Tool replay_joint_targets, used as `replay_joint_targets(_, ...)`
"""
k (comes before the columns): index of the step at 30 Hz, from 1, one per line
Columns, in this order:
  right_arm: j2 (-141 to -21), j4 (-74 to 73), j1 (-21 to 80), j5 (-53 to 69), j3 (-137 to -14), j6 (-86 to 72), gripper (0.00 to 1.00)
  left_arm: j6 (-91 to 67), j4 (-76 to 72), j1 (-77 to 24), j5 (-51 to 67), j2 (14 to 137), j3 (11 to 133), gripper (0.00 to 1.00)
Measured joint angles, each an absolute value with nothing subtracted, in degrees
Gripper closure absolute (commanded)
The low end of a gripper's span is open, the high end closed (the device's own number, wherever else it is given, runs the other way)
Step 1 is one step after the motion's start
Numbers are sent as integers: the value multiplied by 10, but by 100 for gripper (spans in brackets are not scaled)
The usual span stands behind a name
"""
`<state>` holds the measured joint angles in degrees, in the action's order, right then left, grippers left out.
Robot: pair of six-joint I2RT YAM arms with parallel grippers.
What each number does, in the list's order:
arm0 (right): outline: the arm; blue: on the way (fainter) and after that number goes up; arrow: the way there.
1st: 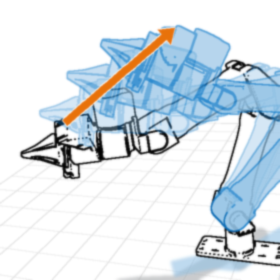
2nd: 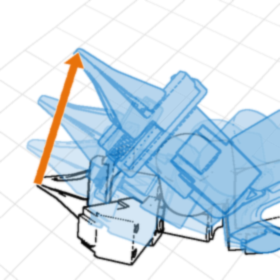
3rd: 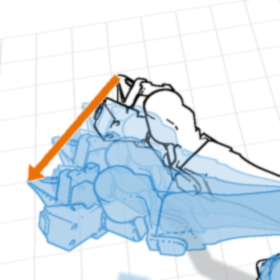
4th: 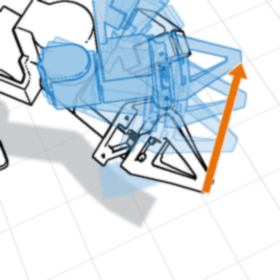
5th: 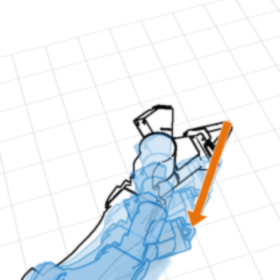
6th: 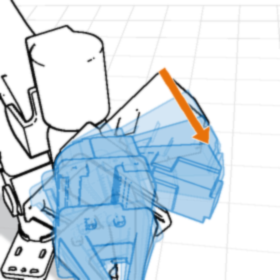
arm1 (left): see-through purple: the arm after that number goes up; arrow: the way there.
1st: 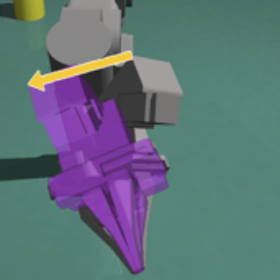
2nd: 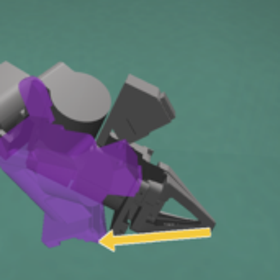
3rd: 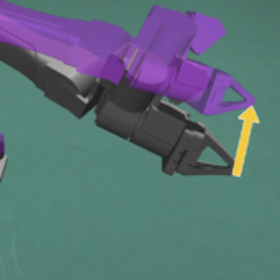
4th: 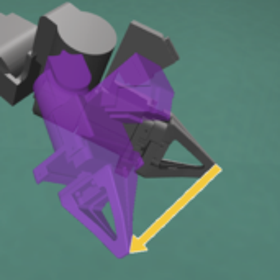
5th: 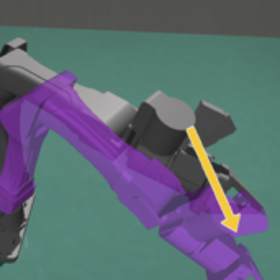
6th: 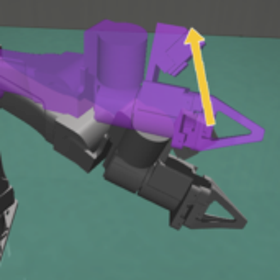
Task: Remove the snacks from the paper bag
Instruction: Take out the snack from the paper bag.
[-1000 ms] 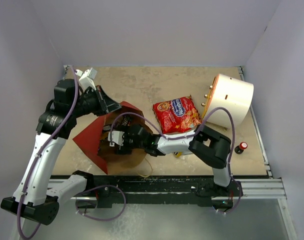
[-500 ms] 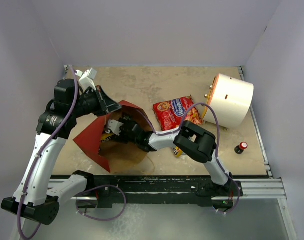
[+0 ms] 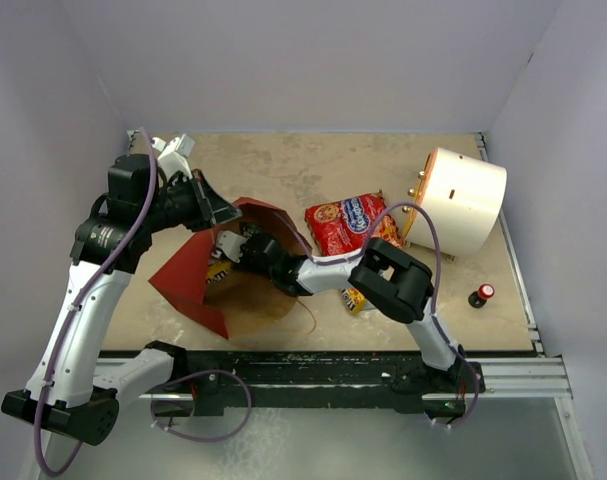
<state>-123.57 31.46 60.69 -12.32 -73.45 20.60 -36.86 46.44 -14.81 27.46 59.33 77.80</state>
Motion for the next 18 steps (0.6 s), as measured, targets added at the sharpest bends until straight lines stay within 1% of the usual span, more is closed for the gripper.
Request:
replay_joint_targets(2, -1223, 300, 607, -120, -731, 206, 90, -368, 464, -148, 275, 593, 778, 100)
replay_joint_targets(5, -1179, 283, 607, -107, -702, 204, 99, -364, 464, -148, 274, 593, 778, 100)
replay_joint_targets(6, -1162, 274, 607, -102, -693, 203, 100, -363, 464, -148, 273, 593, 778, 100)
replay_joint_targets(13, -1048, 229, 607, -47, -625, 190, 100, -345, 463, -148, 257, 589, 779, 100)
replay_joint_targets(18, -930, 224, 607, 53, -541, 184, 100, -336, 454, -148, 252, 592, 779, 100)
